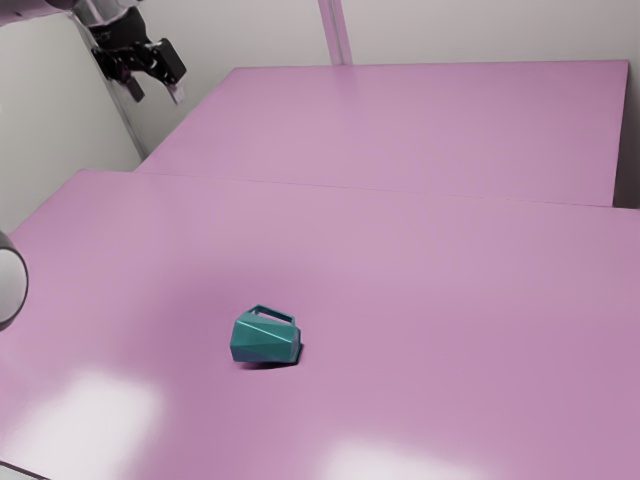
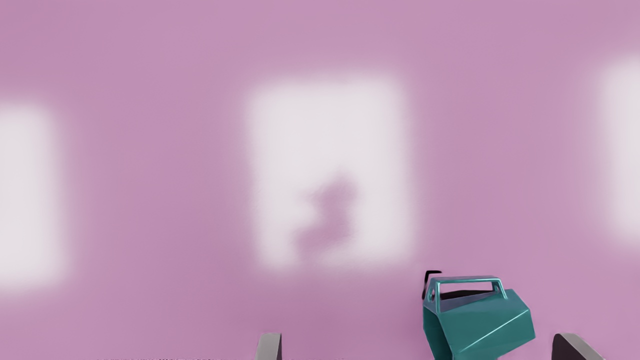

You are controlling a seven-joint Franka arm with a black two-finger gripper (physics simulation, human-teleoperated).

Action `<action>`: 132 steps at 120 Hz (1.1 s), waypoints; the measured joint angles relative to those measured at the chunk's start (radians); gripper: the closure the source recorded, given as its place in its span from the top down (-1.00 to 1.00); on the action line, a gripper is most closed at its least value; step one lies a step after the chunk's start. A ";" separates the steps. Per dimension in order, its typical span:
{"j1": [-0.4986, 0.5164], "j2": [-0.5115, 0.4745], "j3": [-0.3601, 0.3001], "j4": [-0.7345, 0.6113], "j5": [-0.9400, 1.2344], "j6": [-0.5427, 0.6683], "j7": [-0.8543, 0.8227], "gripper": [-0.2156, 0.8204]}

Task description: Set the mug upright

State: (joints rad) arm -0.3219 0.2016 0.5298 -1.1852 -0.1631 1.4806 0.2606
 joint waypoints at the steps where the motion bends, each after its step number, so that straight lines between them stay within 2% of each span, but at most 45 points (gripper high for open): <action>1: -0.002 -0.001 0.000 0.000 -0.002 -0.004 0.001 0.55; 24: -0.040 -0.022 0.006 -0.075 -0.023 -0.043 0.020 0.55; 33: -0.038 -0.087 -0.007 -0.232 -0.042 0.001 0.018 0.55; 40: 0.006 -0.155 -0.028 -0.385 -0.078 0.047 0.012 0.55; 49: 0.084 -0.186 -0.036 -0.528 -0.157 0.096 0.004 0.55; 75: 0.306 -0.177 -0.028 -0.871 -0.407 0.211 0.050 0.55; 87: 0.362 -0.168 -0.025 -0.987 -0.465 0.247 0.105 0.55; 101: 0.320 -0.169 -0.026 -1.100 -0.547 0.293 0.175 0.55; 121: 0.175 -0.166 -0.029 -1.146 -0.740 0.326 0.275 0.55; 132: 0.136 -0.166 -0.029 -1.173 -0.810 0.334 0.330 0.54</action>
State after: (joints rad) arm -0.1855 0.0358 0.5012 -2.3585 -0.9730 1.8146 0.5905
